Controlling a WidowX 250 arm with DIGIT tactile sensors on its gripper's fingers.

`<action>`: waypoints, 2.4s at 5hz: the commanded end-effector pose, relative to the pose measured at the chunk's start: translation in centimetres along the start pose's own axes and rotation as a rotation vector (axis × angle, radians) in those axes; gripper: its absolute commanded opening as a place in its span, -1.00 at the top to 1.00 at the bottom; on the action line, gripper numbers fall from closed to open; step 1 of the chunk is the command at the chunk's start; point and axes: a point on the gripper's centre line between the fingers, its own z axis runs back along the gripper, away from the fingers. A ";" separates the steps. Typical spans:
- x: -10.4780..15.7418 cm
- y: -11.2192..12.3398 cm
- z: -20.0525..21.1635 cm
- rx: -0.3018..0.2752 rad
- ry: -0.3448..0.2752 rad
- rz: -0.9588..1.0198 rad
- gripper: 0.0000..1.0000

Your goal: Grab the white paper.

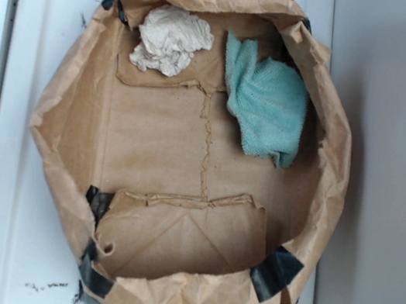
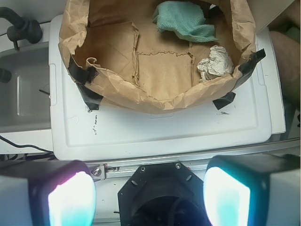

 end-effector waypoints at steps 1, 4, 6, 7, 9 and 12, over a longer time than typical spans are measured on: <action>0.0 0.0 0.0 0.000 0.000 0.000 -1.00; 14.8 3.8 -2.9 0.004 -0.106 0.190 -1.00; 14.8 3.8 -2.9 0.004 -0.106 0.190 -1.00; 16.2 4.4 -8.0 0.063 -0.124 0.164 -1.00; 15.3 6.2 -15.2 0.084 -0.154 0.119 -1.00; 14.4 8.5 -17.2 0.109 -0.028 0.159 -1.00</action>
